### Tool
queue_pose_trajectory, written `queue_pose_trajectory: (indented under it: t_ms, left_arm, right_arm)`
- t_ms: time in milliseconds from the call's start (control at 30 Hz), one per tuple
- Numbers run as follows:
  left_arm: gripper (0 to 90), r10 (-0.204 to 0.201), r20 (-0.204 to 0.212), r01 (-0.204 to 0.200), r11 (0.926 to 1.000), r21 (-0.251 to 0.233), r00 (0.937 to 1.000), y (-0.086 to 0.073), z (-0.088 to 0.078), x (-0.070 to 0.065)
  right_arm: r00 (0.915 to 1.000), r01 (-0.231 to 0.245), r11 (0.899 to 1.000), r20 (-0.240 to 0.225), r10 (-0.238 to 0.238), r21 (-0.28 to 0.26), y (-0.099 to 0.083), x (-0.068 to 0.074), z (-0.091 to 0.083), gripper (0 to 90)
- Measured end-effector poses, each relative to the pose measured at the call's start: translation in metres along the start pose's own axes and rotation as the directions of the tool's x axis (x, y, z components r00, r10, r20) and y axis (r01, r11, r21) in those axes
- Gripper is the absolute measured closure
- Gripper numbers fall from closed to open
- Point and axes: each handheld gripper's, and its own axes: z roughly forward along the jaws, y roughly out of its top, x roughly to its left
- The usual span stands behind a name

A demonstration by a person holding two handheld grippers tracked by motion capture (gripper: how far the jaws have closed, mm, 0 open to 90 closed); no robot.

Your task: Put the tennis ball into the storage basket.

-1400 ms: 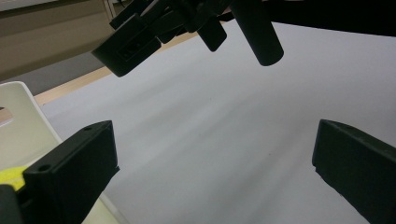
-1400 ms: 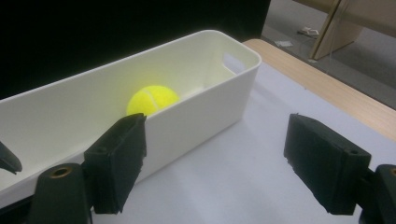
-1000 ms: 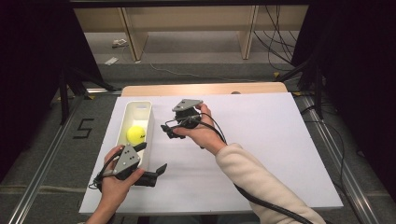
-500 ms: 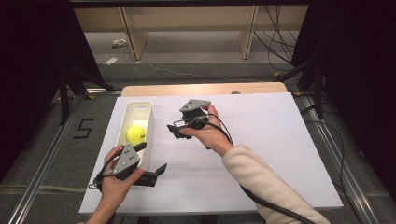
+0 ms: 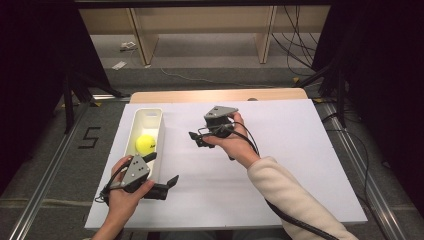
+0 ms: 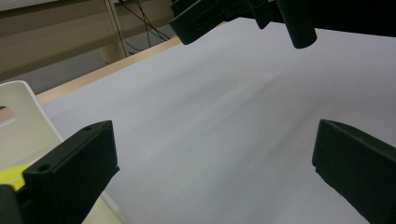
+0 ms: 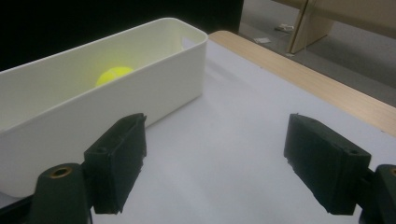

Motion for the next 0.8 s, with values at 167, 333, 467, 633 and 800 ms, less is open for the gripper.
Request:
queue_pose_trajectory:
  t_ms: [167,333,467,633,800]
  left_arm:
    - [0.0,0.0,0.0,0.0,1.0,0.0,1.0,0.0,0.0,0.0]
    - [0.0,0.0,0.0,0.0,1.0,0.001,1.0,0.0,0.0,0.0]
    - [0.0,0.0,-0.001,0.0,1.0,0.001,1.0,0.0,0.0,0.0]
    - [0.0,-0.001,-0.001,0.001,1.0,-0.001,1.0,0.0,0.0,0.0]
    - [0.0,-0.001,-0.002,0.001,1.0,0.001,1.0,0.0,0.0,0.0]
  right_arm:
    - [0.9999,-0.011,1.0,0.007,0.011,0.0,-0.003,-0.004,-0.005,21.8]
    - [0.9997,-0.017,1.0,0.015,0.017,0.0,-0.006,-0.007,-0.009,21.8]
    - [0.9995,-0.022,1.0,0.022,0.022,0.0,-0.009,-0.01,-0.012,21.8]
    - [0.9993,-0.027,1.0,0.026,0.027,-0.002,-0.012,-0.013,-0.016,21.8]
    - [0.9988,-0.036,0.999,0.034,0.036,-0.002,-0.015,-0.016,-0.021,21.8]
